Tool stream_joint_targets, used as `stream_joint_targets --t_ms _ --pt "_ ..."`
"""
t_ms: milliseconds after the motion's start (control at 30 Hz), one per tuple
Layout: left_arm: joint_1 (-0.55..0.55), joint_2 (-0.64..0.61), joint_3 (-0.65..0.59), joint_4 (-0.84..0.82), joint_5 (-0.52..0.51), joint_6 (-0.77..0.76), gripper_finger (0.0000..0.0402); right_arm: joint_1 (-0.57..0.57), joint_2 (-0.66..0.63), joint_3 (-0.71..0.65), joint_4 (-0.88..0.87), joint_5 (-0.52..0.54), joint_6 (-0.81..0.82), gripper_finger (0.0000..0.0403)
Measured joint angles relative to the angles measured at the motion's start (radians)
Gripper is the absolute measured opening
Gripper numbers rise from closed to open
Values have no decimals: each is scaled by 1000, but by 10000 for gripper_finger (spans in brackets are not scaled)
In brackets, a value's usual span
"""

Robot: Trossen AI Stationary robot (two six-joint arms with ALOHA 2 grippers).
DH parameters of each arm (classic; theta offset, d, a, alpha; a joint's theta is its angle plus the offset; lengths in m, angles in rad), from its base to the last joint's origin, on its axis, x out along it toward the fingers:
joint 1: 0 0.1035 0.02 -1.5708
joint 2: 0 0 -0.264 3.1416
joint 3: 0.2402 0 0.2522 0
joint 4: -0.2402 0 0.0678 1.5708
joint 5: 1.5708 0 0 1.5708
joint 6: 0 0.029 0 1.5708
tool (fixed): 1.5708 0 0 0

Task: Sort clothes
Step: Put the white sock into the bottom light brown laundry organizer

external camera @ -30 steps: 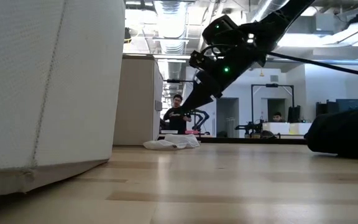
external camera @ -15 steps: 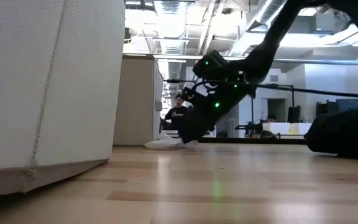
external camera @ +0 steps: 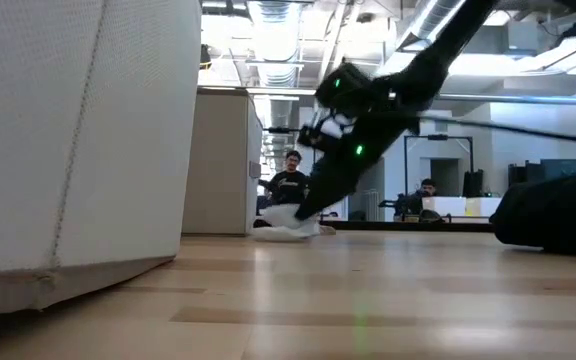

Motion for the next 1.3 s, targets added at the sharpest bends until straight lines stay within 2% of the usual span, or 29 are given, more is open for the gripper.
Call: stream_joint_targets --t_ms 100,467,733,1067,1300 --pt "0 0 0 -11 -8 4 240 17 -75 1 -68 0 -23 11" --pt "0 0 0 -11 -26 19 240 116 -334 2 -221 59 -47 8" --pt "0 0 0 -9 -76 34 240 200 -490 2 -277 79 -49 7" --pt "0 0 0 -6 -181 79 240 317 -589 2 -290 83 -67 6" --pt "0 -1 0 66 -351 171 240 394 -617 2 -193 82 -124 6"
